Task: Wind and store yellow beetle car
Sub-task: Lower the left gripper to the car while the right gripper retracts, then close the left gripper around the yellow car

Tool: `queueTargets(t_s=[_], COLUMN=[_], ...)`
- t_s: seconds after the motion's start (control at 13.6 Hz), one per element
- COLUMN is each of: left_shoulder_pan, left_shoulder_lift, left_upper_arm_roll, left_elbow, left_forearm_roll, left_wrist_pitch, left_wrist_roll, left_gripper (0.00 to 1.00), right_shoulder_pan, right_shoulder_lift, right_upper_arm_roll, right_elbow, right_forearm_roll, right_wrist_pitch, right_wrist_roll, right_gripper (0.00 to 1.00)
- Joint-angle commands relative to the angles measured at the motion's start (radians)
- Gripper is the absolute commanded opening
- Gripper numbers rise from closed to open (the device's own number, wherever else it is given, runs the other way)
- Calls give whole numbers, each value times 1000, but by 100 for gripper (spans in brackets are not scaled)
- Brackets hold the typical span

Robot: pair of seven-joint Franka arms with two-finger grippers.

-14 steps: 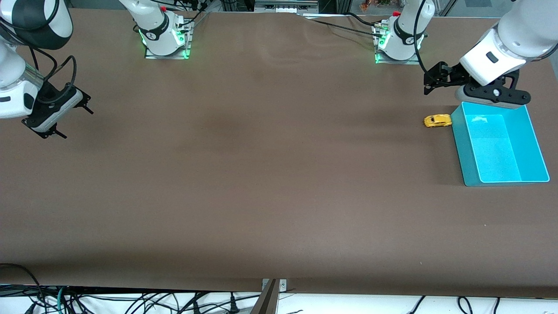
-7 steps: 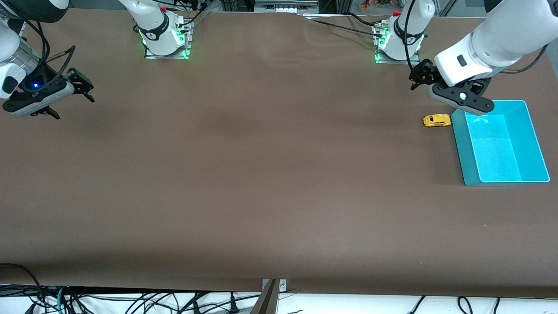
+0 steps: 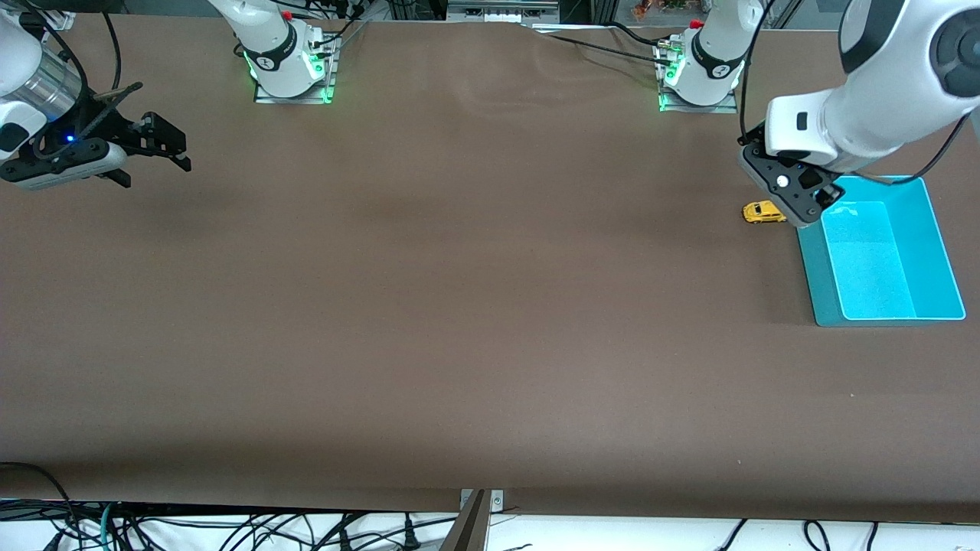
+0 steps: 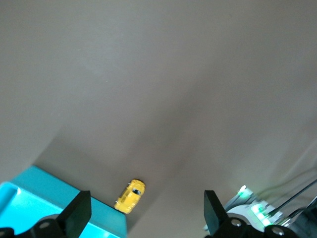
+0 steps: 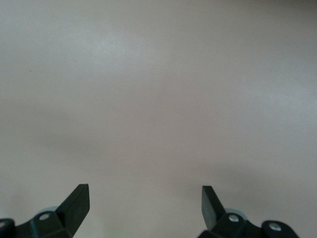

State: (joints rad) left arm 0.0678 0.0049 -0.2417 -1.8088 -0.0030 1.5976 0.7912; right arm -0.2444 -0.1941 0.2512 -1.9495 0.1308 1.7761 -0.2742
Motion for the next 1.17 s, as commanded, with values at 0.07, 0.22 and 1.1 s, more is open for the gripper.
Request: queueTargets(t_s=[0.07, 0.22, 1.1], left_shoulder_pan=[52, 100, 429], left_shoulder_lift=[-37, -40, 87], left_upper_arm_roll=[-5, -5, -36], left_elbow=[-217, -321, -686], left_forearm_roll=[37, 75, 141], left_wrist_pitch=[138, 218, 766], left_wrist_roll=[306, 378, 878], left_gripper=[100, 100, 100], right_shoulder_pan=[5, 5, -1], right_shoulder_lift=[-7, -1, 24], right_upper_arm_roll=[-20, -20, -27], right_elbow=[30, 38, 106], right_forearm_roll=[21, 15, -20], right_wrist_pitch=[-46, -58, -115], right_wrist_roll=[20, 17, 23], right_gripper=[100, 100, 100])
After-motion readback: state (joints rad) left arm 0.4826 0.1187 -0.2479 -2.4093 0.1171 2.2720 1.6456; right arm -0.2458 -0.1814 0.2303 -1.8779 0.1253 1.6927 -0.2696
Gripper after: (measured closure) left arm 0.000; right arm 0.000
